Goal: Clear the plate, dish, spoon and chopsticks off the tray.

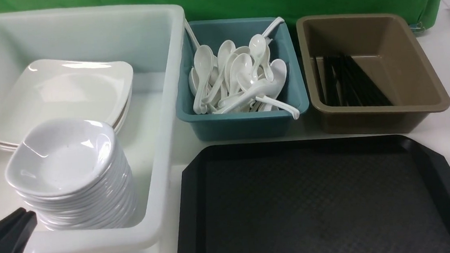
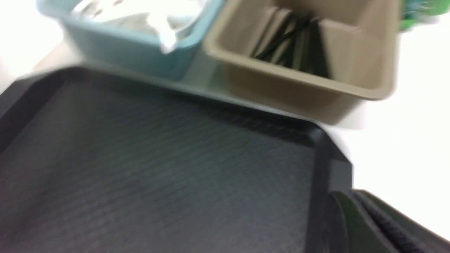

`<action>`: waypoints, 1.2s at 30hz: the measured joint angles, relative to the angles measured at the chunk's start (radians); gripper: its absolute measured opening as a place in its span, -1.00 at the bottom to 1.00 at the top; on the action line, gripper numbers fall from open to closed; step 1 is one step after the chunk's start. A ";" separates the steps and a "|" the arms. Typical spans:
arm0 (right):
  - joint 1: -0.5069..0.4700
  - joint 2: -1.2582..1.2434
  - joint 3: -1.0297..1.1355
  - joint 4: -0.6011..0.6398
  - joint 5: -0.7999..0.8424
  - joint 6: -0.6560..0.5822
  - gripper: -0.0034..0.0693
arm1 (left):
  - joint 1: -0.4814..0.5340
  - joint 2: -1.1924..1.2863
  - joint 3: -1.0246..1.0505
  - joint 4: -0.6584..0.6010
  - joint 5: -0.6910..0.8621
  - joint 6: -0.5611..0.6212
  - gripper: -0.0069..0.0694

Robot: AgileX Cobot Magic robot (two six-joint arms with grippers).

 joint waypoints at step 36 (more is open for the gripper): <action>-0.096 -0.387 0.414 0.033 -0.091 -0.011 -0.76 | 0.000 -0.001 0.003 0.014 0.000 0.000 -0.79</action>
